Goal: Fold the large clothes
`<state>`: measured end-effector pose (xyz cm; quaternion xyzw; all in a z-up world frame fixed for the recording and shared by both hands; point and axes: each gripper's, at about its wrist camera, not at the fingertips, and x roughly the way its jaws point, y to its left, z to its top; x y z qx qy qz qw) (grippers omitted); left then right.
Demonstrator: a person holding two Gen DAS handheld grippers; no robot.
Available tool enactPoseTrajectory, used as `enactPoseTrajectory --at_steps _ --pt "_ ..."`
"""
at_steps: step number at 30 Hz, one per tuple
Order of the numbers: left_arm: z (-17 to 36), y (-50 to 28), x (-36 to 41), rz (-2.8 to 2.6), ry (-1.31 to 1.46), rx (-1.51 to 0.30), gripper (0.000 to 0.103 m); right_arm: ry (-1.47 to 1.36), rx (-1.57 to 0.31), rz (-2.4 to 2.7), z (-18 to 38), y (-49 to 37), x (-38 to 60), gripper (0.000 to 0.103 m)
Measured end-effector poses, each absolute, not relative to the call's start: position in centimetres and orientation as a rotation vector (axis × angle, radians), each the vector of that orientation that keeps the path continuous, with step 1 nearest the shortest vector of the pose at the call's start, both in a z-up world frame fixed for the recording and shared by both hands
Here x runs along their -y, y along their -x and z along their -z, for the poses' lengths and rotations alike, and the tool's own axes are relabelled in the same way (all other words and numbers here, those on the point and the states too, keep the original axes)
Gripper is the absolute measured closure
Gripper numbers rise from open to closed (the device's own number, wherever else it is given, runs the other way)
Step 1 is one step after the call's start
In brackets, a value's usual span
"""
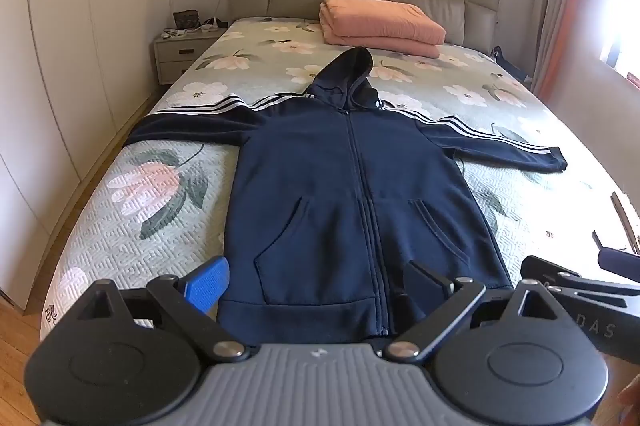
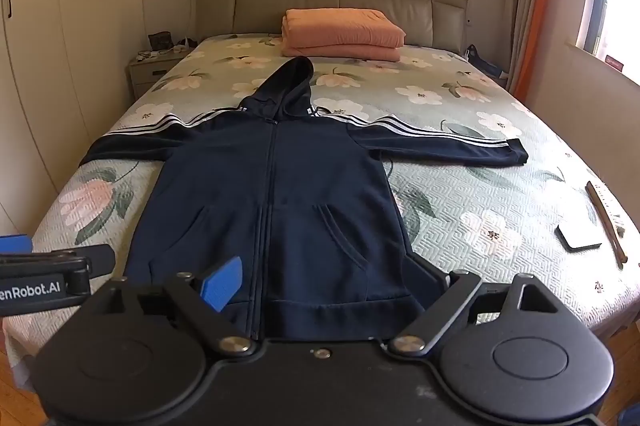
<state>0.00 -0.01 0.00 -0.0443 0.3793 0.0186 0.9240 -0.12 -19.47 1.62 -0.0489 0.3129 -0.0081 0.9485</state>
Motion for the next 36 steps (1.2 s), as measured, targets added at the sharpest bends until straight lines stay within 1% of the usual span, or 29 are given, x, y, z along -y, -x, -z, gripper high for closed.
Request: enactPoseTrajectory --at_steps 36 --pt "0.84 0.22 -0.52 -0.046 0.116 -0.788 0.007 0.092 -0.650 -0.006 -1.27 0.32 19.11 0.000"
